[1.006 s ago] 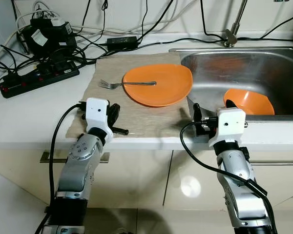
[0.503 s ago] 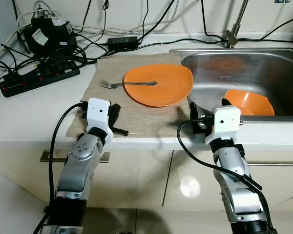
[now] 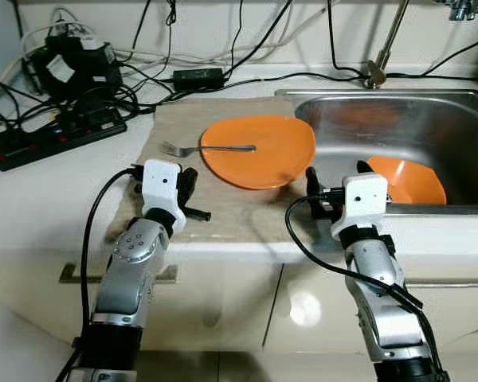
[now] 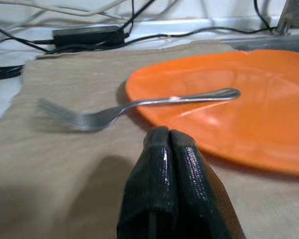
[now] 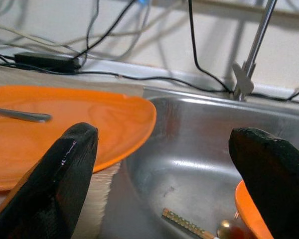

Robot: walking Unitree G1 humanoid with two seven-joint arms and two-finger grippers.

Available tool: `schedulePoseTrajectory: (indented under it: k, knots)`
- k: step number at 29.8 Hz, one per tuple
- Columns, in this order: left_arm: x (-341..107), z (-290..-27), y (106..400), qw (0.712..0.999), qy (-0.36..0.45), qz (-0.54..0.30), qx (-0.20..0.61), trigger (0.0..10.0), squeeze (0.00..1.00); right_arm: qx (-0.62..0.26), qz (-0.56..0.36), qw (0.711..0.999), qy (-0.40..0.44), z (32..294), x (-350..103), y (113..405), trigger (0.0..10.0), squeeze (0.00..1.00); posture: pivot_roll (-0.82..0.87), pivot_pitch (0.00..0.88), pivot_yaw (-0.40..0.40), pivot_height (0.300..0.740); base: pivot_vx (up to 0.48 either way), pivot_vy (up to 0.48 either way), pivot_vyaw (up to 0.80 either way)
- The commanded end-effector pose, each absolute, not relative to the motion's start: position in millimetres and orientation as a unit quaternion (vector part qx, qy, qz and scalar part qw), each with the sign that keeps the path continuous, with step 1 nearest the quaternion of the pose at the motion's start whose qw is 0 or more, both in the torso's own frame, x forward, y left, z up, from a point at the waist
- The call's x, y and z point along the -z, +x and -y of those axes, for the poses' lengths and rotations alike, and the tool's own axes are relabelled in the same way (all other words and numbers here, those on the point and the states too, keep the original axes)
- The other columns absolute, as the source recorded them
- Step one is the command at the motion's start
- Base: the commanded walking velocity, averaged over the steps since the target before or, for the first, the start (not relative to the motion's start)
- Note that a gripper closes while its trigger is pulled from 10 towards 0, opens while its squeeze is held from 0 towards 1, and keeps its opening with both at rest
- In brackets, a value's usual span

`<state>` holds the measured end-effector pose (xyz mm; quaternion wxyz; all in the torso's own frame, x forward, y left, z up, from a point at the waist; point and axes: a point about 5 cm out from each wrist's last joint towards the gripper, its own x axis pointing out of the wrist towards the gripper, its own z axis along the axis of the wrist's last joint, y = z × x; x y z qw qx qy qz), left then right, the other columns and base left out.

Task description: Kitchen organization

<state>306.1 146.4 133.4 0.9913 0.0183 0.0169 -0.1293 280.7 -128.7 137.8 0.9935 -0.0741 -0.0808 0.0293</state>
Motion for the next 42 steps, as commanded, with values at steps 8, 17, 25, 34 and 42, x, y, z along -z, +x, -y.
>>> schedulePoseTrajectory:
  k: [8,17,25,34,42]
  knots:
    - [-136.5,-136.0,306.5,0.988,0.039,-0.005,0.150,10.0,0.00,-0.019,0.085,0.993,-0.077,134.0,-137.9,279.6,10.0,0.00,-0.03,0.000,0.057,0.740,0.172,0.000,0.00]
    - [-136.1,-135.3,307.4,0.988,0.043,-0.006,0.149,10.0,0.00,-0.015,0.086,0.993,-0.077,134.6,-137.7,278.1,10.0,0.00,-0.04,0.000,0.063,0.740,0.000,0.000,0.00]
    - [-171.6,-153.0,331.0,0.986,0.072,0.009,0.149,10.0,0.00,-0.016,0.097,0.992,-0.075,130.0,-144.1,274.8,10.0,0.00,-0.04,0.000,0.080,0.740,0.000,0.000,0.00]
    - [-174.5,-156.0,340.7,0.983,0.072,-0.011,0.166,10.0,0.00,0.035,0.106,0.991,-0.079,142.0,-148.3,272.7,10.0,0.00,-0.06,0.000,0.112,0.740,0.000,0.000,0.00]
    - [-157.6,-148.9,338.1,0.983,0.051,-0.038,0.172,10.0,0.00,0.048,0.098,0.990,-0.091,149.1,-145.8,269.8,10.0,0.00,-0.08,0.000,0.115,0.740,0.000,0.000,0.00]
